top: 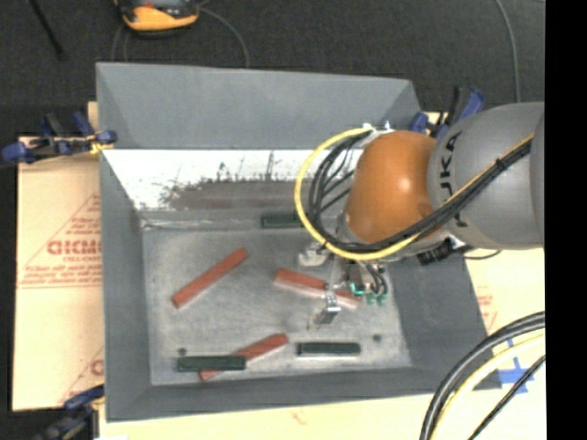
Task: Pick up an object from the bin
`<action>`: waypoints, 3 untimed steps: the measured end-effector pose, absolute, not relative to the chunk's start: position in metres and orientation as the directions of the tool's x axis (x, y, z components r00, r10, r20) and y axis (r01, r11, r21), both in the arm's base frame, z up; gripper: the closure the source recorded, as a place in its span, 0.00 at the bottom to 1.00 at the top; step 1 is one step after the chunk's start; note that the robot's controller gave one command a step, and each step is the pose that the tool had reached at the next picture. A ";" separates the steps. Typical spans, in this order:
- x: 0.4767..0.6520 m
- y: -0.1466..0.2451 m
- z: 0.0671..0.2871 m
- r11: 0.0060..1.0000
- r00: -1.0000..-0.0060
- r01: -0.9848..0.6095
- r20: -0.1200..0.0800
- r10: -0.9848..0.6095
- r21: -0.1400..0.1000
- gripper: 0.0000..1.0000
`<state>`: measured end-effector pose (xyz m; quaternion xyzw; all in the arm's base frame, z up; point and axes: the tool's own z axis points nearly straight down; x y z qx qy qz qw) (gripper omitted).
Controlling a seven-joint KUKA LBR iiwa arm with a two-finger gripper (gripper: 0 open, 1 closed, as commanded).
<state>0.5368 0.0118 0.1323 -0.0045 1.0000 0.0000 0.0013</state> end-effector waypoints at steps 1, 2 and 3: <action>0.611 0.001 0.081 1.000 -1.000 0.022 -0.001 0.022 0.003 1.00; 0.611 0.001 0.081 1.000 -1.000 0.022 -0.002 0.022 0.003 1.00; 0.583 -0.006 0.097 0.997 -0.997 -0.077 -0.001 -0.077 0.001 1.00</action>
Offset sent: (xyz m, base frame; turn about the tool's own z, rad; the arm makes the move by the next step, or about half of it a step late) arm 0.0000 0.0000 0.0000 0.0000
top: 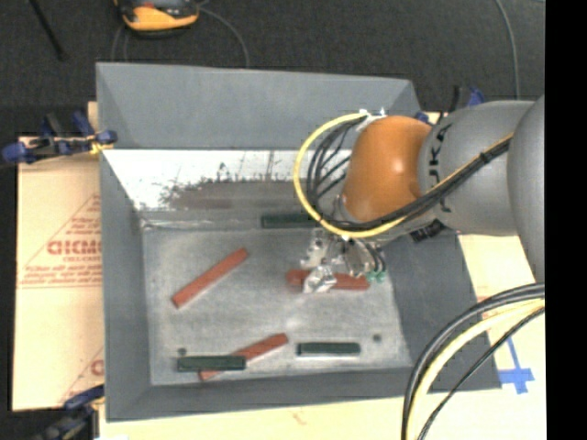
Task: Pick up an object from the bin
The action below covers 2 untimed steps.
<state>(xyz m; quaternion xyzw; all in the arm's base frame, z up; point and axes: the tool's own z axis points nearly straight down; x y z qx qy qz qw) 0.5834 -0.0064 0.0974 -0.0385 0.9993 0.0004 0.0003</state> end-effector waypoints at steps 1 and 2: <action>0.574 -0.010 0.118 0.991 -0.991 -0.132 0.011 -0.132 0.001 1.00; 0.586 -0.006 0.159 0.986 -0.986 -0.167 -0.009 -0.167 -0.002 1.00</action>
Offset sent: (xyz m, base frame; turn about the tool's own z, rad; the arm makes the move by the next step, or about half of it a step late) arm 0.0091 0.0108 0.0207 -0.1592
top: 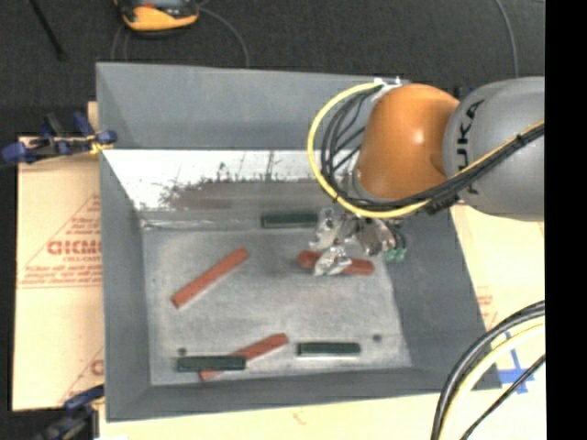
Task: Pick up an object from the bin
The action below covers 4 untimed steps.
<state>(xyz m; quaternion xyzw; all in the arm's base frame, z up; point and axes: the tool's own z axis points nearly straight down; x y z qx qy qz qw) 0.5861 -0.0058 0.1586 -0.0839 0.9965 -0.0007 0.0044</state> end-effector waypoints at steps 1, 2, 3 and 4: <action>0.570 -0.019 0.137 0.980 -0.980 -0.201 -0.004 -0.201 -0.002 1.00; 0.585 -0.017 0.136 0.981 -0.981 -0.194 -0.001 -0.194 0.000 1.00; 0.586 -0.024 0.145 0.981 -0.981 -0.192 -0.005 -0.192 -0.001 1.00; 0.584 -0.020 0.158 0.979 -0.979 -0.205 -0.003 -0.205 -0.001 1.00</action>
Offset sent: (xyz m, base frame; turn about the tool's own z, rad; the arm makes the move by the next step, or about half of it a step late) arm 0.0154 -0.0032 -0.0187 -0.0172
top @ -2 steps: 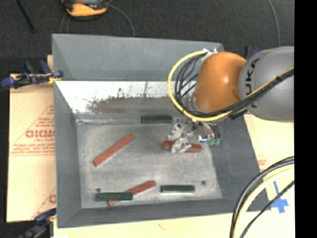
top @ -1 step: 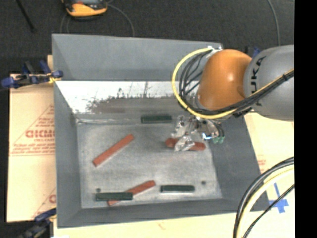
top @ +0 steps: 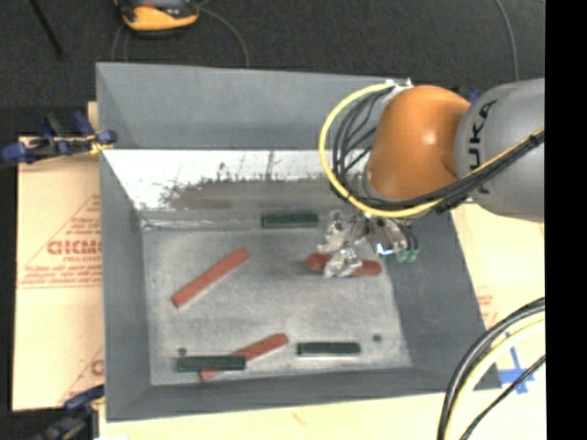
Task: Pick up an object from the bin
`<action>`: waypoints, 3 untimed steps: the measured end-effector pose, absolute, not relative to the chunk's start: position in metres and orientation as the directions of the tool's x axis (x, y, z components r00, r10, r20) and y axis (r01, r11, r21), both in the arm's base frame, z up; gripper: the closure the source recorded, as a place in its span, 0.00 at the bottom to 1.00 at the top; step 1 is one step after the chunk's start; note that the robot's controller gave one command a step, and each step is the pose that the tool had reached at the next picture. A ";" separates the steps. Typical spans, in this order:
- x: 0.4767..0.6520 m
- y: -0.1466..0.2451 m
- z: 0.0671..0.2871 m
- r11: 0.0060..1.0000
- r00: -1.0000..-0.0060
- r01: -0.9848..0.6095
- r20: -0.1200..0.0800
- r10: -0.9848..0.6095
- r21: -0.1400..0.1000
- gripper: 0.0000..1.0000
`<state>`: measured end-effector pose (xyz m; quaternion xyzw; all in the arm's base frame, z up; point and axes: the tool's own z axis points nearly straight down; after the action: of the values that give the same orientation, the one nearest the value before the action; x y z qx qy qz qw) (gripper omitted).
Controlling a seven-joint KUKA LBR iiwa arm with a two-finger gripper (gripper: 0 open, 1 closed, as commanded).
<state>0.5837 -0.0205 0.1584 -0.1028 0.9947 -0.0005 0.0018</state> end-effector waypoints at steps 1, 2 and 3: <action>0.596 -0.020 0.171 0.980 -0.980 -0.198 -0.004 -0.198 -0.001 1.00; 0.593 -0.024 0.165 0.980 -0.980 -0.201 -0.005 -0.201 -0.001 1.00; 0.595 -0.025 0.164 0.980 -0.980 -0.201 -0.003 -0.201 -0.001 1.00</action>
Offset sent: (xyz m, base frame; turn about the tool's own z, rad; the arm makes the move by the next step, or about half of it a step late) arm 0.0007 -0.0061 -0.0029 -0.0038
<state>0.5952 -0.0249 0.1642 -0.1010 0.9949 -0.0004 0.0014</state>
